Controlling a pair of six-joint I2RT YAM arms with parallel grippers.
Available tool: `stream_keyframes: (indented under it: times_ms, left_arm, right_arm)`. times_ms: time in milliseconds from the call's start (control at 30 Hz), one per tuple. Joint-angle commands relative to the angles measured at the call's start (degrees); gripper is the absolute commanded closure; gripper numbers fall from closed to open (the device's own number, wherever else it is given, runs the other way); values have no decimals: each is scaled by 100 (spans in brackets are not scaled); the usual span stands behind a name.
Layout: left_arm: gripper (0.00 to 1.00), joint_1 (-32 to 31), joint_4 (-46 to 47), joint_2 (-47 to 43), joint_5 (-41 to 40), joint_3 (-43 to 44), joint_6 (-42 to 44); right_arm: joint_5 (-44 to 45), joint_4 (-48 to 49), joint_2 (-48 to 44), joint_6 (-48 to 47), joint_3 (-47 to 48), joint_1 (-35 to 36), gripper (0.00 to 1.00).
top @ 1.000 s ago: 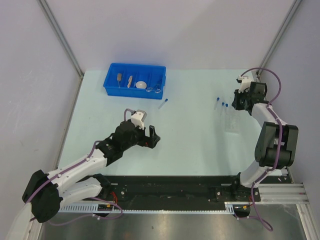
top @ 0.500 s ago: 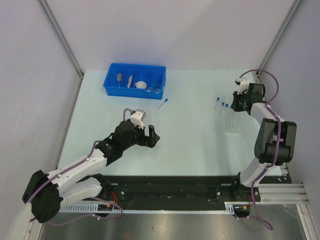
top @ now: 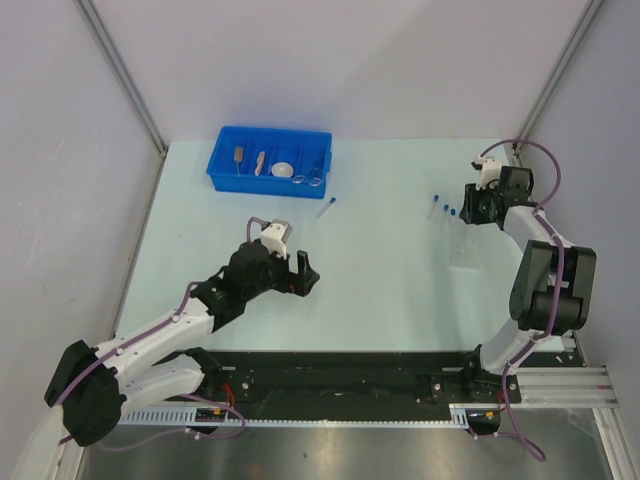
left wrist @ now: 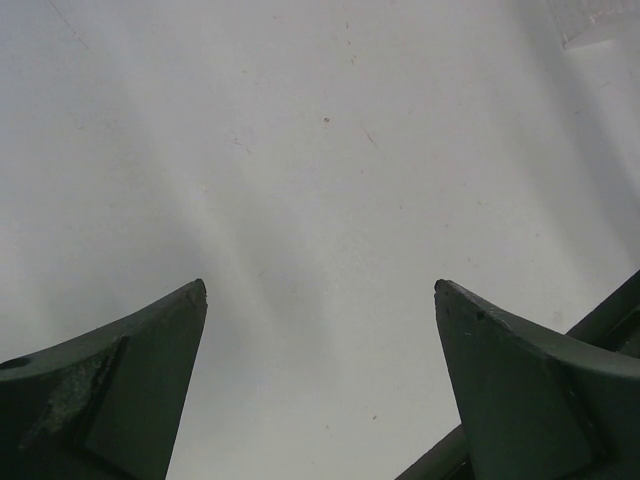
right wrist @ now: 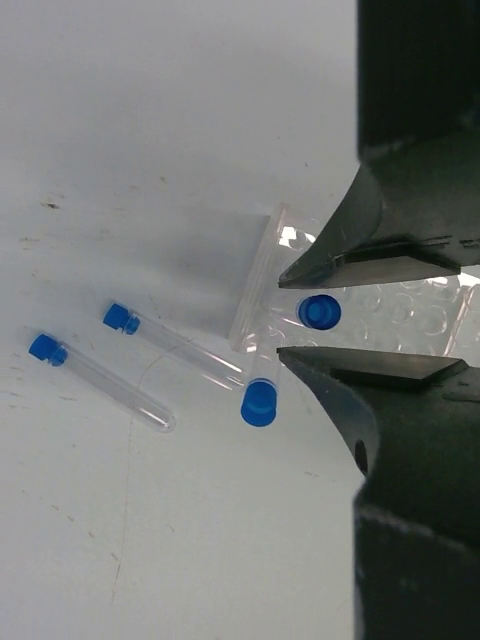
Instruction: Organize the chemistry lab equipment
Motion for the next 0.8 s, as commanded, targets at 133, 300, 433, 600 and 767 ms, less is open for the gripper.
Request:
stream_keyframes:
  times_ms: [133,300,433,600,767]
  left_arm:
    - [0,79,158,5,131,59,-101]
    - [0,149,62,224,227,305,110]
    - [0,298,-219,671,403,787,312]
    - [0,553,-640,1287,675,1438,593]
    - [0,729,-1194,2297,939,2536,822]
  right_arm:
    - [-463,-65,-876,138,147,-138,61]
    - [-796,-249,-1298,270,147,-244,60]
    - [-1629,-661,-1614,-19,147,-358,58]
    - [-2509,-1408,-1922,-345,138,-419,52]
    - [-3169,-1839,-2221,-503,138,-455,47]
